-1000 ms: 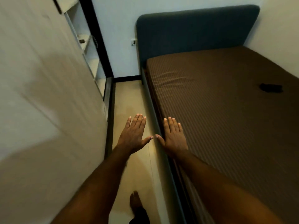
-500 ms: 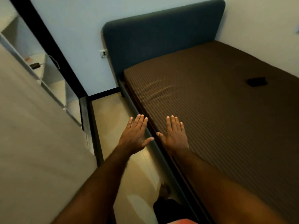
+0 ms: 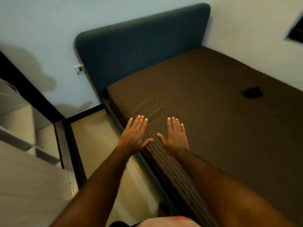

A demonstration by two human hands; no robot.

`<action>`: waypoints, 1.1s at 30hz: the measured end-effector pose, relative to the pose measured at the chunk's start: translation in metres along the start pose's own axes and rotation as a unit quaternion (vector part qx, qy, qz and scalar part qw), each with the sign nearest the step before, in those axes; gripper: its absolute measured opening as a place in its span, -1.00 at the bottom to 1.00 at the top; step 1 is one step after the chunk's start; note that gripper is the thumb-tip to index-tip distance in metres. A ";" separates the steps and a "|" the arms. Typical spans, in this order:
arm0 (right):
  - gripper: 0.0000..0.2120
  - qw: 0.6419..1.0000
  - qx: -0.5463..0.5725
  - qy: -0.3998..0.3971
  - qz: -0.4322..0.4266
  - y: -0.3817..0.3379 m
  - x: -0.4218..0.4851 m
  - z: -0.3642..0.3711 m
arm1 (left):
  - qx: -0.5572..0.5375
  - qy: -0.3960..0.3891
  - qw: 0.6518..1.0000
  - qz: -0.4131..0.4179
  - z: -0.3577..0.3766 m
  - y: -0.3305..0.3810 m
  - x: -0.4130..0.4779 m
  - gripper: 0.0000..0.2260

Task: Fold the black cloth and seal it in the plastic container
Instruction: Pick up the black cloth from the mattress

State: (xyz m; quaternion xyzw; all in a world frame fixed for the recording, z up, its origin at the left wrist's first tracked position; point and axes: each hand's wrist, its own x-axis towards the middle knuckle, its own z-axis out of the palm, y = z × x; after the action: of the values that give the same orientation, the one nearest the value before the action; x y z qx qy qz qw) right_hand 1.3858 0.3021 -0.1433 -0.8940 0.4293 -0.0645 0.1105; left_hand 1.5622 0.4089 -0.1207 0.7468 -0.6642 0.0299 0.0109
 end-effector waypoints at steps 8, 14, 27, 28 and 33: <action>-0.19 0.992 -0.013 0.025 0.121 0.007 0.078 0.000 | -0.017 0.006 0.995 0.096 0.008 -0.056 0.126 -0.20; -0.19 0.970 -0.028 0.045 0.239 0.005 0.124 -0.005 | -0.027 0.003 0.980 0.195 0.016 -0.091 0.215 -0.15; -0.18 0.902 -0.033 0.119 0.414 0.012 0.170 -0.032 | -0.057 0.019 0.935 0.350 0.013 -0.066 0.325 -0.13; -0.18 0.898 -0.034 0.122 0.422 0.020 0.172 -0.034 | -0.054 0.017 0.932 0.359 0.013 -0.057 0.333 -0.13; -0.18 0.872 -0.015 0.129 0.471 0.059 0.183 -0.047 | -0.042 0.013 0.918 0.394 0.010 -0.020 0.361 -0.12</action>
State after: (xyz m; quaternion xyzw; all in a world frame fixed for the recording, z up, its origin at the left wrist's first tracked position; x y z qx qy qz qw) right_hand 1.4454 0.1171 -0.1093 -0.5708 0.8112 -0.1130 0.0577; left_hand 1.6243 0.0531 -0.1089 0.4226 -0.9054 0.0141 0.0383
